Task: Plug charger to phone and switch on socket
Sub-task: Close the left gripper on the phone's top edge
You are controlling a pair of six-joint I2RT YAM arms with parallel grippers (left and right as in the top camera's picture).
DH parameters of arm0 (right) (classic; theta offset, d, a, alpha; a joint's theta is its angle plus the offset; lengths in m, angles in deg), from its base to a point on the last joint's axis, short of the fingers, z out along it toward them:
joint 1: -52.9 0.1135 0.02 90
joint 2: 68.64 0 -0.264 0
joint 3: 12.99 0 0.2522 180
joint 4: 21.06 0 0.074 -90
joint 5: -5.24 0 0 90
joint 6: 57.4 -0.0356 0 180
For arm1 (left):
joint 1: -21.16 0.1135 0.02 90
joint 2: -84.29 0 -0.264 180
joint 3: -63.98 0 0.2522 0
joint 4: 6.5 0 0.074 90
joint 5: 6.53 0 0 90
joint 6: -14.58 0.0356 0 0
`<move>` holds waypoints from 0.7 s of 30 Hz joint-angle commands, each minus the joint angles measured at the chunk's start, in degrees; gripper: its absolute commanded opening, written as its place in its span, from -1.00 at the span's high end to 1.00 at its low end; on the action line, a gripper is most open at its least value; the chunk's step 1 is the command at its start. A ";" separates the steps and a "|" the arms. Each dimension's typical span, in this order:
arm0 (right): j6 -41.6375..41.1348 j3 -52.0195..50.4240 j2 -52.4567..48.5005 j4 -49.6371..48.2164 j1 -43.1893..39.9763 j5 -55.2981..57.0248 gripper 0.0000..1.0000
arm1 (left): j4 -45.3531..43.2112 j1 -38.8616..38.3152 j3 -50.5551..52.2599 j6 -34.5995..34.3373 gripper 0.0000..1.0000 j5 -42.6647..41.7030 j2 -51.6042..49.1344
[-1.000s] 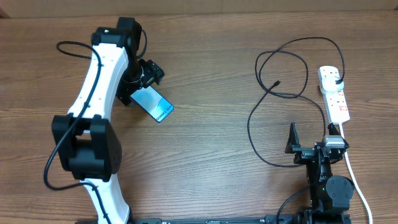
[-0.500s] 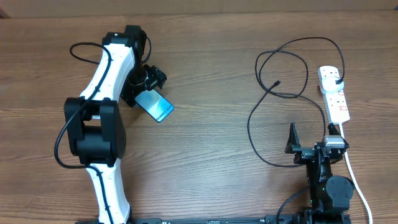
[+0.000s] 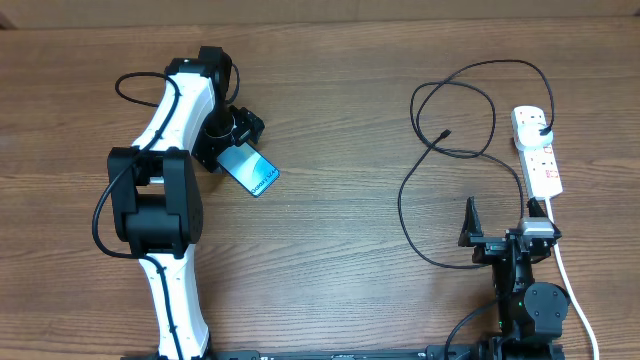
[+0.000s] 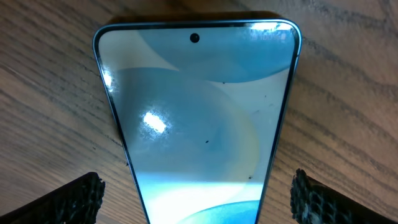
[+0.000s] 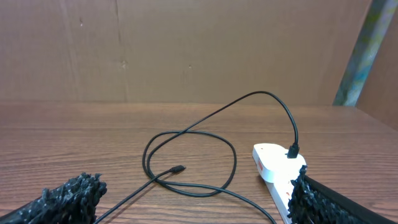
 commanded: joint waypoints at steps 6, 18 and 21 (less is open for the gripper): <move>-0.35 -0.66 0.57 -0.33 -0.17 -0.09 -1.00 | -3.04 -0.11 2.19 -2.32 -0.99 -0.20 -0.57; -0.35 -0.66 0.57 -0.33 -0.17 -0.09 -1.00 | -6.19 -0.44 7.87 -3.32 -0.99 -0.02 -0.57; -0.35 -0.66 0.57 -0.33 -0.17 -0.09 -1.00 | -8.74 -0.44 10.78 -3.37 -1.00 -0.76 -0.57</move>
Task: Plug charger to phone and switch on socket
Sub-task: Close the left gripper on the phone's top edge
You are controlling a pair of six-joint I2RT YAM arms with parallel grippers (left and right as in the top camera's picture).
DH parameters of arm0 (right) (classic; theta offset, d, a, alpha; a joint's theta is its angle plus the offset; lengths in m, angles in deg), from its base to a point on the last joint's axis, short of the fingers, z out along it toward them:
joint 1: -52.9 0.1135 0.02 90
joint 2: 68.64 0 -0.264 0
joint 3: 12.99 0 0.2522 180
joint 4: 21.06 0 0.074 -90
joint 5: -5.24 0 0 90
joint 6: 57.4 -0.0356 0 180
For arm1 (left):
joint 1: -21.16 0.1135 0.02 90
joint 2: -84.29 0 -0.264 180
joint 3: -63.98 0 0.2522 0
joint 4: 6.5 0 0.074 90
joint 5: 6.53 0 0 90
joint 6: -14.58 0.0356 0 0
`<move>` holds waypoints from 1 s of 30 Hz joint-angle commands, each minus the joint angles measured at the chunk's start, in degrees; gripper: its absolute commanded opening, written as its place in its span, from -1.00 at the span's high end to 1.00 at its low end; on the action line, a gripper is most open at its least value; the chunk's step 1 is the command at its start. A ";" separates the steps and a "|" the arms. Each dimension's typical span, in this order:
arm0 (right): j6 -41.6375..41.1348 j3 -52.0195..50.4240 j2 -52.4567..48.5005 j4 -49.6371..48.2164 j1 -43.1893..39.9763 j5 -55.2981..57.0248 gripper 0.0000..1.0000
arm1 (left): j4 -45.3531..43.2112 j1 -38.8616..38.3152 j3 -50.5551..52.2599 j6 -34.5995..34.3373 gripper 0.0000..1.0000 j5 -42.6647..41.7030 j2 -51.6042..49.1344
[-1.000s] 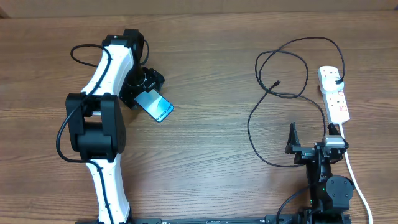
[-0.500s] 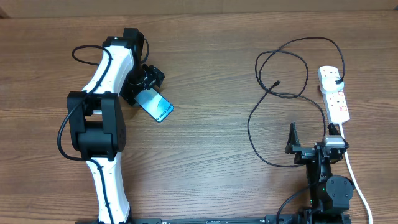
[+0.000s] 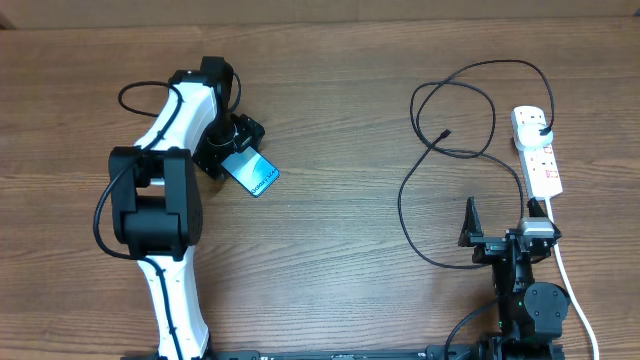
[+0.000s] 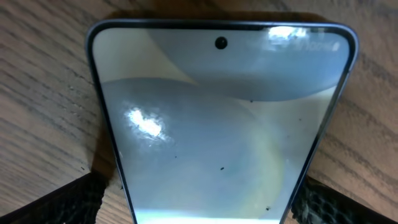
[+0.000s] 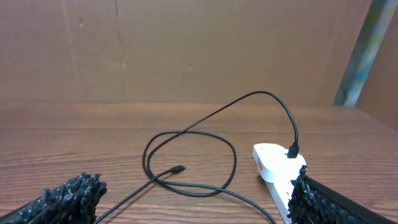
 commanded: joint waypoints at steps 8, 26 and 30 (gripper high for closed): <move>-0.35 -0.66 0.57 -0.35 -0.17 -0.07 -1.00 | -4.39 -0.44 7.30 -1.90 -0.99 -3.61 -1.92; -0.35 -0.66 0.57 -0.35 -0.17 -0.07 -1.00 | -2.84 -0.94 7.30 -1.84 -0.96 -8.50 -1.92; -0.35 -0.66 0.57 -0.35 -0.17 -0.07 -1.00 | -2.45 -1.09 7.30 -2.03 -0.95 -7.82 -1.92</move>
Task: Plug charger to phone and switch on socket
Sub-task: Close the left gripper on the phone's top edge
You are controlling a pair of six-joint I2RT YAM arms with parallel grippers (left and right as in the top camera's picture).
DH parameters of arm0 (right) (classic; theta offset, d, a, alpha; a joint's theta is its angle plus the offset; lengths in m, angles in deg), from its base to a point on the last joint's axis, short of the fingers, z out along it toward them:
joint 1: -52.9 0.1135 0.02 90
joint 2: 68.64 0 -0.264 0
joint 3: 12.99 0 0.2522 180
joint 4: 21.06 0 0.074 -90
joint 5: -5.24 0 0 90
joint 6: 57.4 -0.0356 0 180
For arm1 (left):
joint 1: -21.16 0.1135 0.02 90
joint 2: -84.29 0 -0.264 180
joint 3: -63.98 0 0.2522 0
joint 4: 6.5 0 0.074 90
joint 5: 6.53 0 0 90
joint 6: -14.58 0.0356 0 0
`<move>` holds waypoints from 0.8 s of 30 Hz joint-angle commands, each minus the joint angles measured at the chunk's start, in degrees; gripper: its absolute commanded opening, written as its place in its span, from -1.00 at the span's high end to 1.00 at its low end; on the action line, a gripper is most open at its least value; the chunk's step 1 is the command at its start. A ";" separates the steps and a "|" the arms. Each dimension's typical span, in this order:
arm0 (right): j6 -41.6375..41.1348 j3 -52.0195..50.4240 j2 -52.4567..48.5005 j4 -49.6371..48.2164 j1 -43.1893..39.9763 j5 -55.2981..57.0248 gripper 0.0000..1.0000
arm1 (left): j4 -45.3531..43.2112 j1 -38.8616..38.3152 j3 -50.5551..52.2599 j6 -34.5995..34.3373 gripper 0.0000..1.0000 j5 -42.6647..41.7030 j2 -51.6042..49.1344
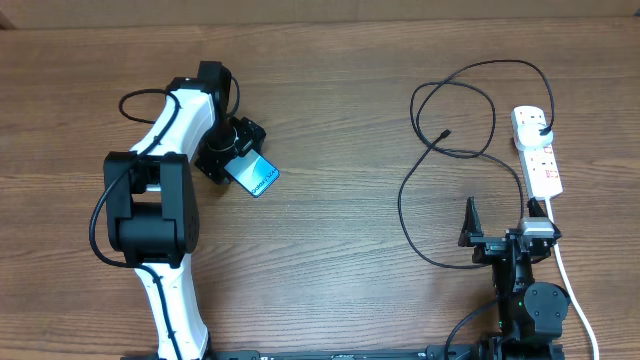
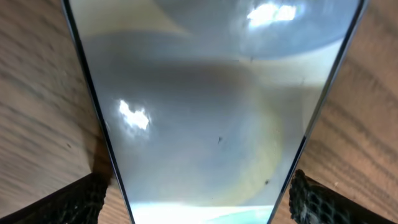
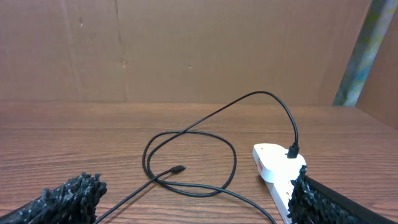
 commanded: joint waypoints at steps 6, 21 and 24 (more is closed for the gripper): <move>-0.37 -0.66 0.57 -0.33 -0.15 -0.04 -1.00 | -0.94 -1.03 3.19 -2.27 -0.90 -0.57 -4.24; -0.37 -0.66 0.57 -0.33 -0.15 -0.04 -1.00 | -2.34 -1.01 3.21 -2.91 -0.99 5.75 -4.24; -0.37 -0.66 0.57 -0.33 -0.15 -0.04 -1.00 | -2.71 -1.01 3.21 -2.91 -0.99 6.29 -4.24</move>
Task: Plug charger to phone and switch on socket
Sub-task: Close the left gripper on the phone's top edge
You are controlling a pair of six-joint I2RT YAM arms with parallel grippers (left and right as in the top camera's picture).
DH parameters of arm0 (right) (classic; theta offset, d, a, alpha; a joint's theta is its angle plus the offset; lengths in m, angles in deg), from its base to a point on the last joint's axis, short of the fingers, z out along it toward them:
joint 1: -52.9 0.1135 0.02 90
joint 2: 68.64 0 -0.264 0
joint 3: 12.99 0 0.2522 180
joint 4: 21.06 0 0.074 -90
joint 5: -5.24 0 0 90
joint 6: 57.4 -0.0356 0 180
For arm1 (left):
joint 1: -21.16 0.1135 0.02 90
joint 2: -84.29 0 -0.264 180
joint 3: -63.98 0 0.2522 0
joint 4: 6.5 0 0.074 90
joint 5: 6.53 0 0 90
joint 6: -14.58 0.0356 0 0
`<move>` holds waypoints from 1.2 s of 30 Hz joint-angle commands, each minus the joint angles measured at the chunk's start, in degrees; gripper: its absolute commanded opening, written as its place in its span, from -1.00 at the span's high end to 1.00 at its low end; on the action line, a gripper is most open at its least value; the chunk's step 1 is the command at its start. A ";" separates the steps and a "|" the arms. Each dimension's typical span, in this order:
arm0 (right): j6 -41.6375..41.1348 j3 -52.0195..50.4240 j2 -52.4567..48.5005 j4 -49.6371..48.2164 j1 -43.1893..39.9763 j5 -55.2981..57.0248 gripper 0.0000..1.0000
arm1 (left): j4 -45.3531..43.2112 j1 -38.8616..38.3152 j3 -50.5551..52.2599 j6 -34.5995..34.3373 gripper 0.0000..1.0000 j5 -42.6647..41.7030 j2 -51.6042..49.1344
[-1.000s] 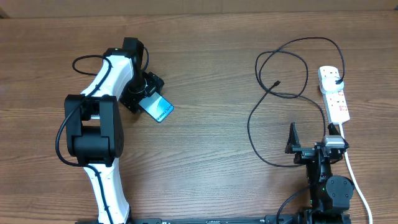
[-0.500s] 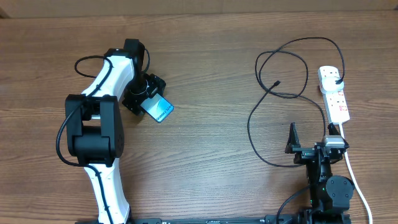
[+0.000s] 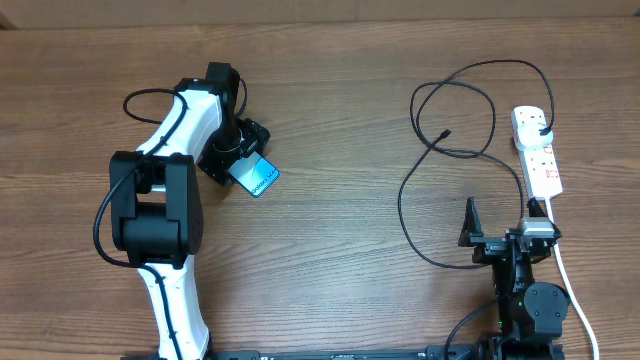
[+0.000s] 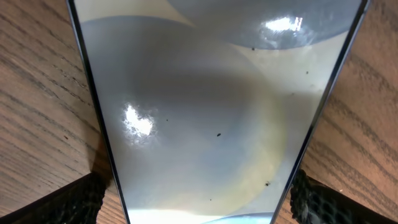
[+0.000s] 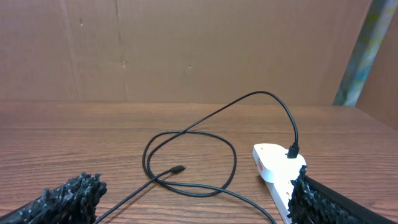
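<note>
The phone [image 3: 259, 178], screen up and lit blue, lies on the wooden table [image 3: 330, 250] at the left. It fills the left wrist view, phone [image 4: 199, 93]. My left gripper [image 3: 238, 160] is open, its fingers [image 4: 74, 202] standing on either side of the phone's near end. The black charger cable [image 3: 455, 100] loops at the right, its free connector [image 3: 443, 133] lying loose on the wood, connector [image 5: 177, 168]. Its plug [image 5: 292, 150] sits in the white power strip [image 3: 538, 155]. My right gripper [image 3: 500, 224] is open near the front edge, short of the cable.
The power strip [image 5: 277, 163] runs along the table's right edge, with its white lead trailing to the front beside the right arm. A brown board wall [image 5: 199, 50] closes the far side of the table.
My left gripper has come slightly further along the phone, so a little more of the screen shows between the fingers. The right arm, cable and strip have not changed.
My left gripper stood open just behind the phone, whose whole top edge and camera hole showed. Moment by moment the phone grew larger in the wrist view until its top edge left the frame. Now the fingers flank it. The right arm stayed still.
</note>
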 commanded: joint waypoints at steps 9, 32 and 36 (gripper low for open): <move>-0.33 -0.66 0.57 -0.35 -0.17 -0.07 -1.00 | -2.03 0.13 3.02 0.07 -1.00 5.62 -4.33; -0.33 -0.66 0.57 -0.35 -0.17 -0.07 -1.00 | -2.56 0.17 3.02 0.04 -0.55 3.21 -4.33; -0.33 -0.66 0.57 -0.35 -0.17 -0.07 -1.00 | -2.56 0.33 2.99 0.17 -0.49 1.79 -4.31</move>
